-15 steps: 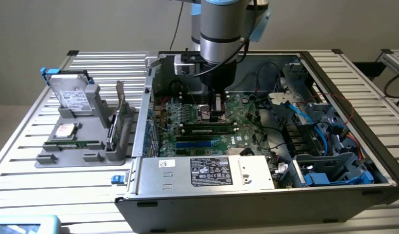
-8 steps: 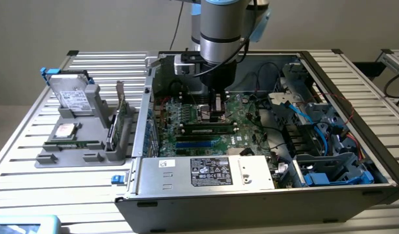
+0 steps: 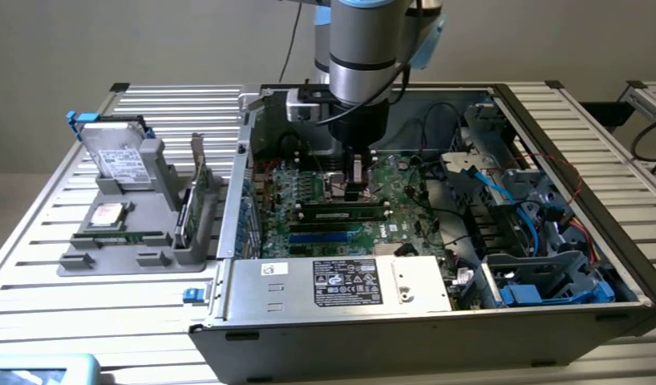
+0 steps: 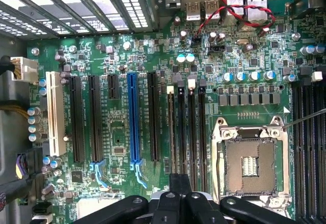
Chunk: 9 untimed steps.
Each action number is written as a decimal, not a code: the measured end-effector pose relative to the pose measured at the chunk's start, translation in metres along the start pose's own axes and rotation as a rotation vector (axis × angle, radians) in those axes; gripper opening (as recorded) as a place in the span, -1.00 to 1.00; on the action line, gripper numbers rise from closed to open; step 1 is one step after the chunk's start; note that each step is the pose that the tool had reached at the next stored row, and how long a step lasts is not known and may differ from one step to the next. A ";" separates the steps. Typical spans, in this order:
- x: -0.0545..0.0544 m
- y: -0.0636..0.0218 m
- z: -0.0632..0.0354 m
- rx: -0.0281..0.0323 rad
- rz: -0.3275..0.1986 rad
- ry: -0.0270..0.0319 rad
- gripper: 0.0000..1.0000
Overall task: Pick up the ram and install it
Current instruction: 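Press down the ram until it locks into place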
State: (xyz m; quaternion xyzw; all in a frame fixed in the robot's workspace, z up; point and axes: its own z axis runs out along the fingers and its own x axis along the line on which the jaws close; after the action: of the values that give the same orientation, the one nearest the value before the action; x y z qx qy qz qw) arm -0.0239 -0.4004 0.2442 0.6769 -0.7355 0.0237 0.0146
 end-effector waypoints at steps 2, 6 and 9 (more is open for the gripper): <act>0.000 0.0000 0.0001 -0.0015 0.028 0.0004 -0.79; 0.000 0.0000 0.0004 -0.0047 0.087 0.0013 -0.79; 0.000 0.0000 0.0005 -0.0051 0.125 0.0017 -0.79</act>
State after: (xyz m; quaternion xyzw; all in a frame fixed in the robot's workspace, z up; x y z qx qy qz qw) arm -0.0239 -0.4004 0.2437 0.6294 -0.7765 0.0232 0.0154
